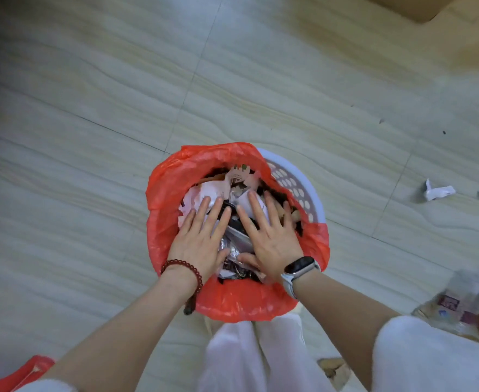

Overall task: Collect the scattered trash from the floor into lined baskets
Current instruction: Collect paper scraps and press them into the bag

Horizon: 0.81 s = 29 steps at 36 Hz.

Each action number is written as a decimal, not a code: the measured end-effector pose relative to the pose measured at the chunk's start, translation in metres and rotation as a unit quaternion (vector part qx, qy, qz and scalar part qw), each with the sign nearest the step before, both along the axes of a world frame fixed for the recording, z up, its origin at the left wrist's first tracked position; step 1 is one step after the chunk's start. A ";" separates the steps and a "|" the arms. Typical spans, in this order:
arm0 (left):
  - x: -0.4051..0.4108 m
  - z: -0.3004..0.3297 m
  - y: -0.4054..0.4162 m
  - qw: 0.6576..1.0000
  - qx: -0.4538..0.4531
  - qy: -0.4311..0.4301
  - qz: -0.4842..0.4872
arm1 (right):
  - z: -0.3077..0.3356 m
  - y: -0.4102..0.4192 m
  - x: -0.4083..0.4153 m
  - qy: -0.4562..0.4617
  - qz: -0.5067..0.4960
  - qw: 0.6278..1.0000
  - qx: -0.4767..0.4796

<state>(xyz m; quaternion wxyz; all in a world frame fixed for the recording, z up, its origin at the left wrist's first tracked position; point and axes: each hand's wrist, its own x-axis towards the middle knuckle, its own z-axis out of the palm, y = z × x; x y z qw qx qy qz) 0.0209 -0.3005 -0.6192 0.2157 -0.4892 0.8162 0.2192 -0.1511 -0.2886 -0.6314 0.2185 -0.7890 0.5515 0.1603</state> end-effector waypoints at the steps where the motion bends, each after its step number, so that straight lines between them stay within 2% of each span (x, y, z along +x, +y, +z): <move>1: -0.002 -0.009 0.000 1.000 -0.002 -0.011 0.004 | -0.009 -0.001 0.001 0.015 0.004 1.000 -0.004; 3: -0.006 -0.024 -0.002 1.000 -0.002 -0.022 -0.004 | -0.027 -0.005 0.002 0.036 0.009 0.999 -0.009; 6: -0.009 -0.048 -0.005 0.997 0.042 -0.060 0.016 | -0.048 -0.009 0.003 0.056 0.014 0.998 -0.009; 8: -0.012 -0.054 -0.007 0.998 0.011 -0.060 0.024 | -0.056 -0.010 0.004 0.064 0.007 0.998 -0.006; 12: -0.014 -0.047 -0.013 0.987 0.111 -0.113 0.014 | -0.051 -0.014 0.006 0.078 0.017 0.997 0.001; 16: -0.015 -0.018 -0.018 0.994 0.087 -0.048 0.056 | -0.026 -0.015 0.006 0.048 -0.003 0.999 0.008; 23: -0.004 0.048 -0.017 0.982 -0.016 0.130 0.136 | 0.048 -0.005 0.005 -0.089 -0.083 0.993 -0.011; 26: 0.003 0.070 -0.026 0.968 -0.075 0.182 0.156 | 0.073 0.003 0.002 -0.160 -0.171 0.972 -0.023; 29: 0.008 0.080 -0.042 0.959 -0.112 0.152 0.210 | 0.089 0.009 -0.005 -0.196 -0.295 0.932 -0.074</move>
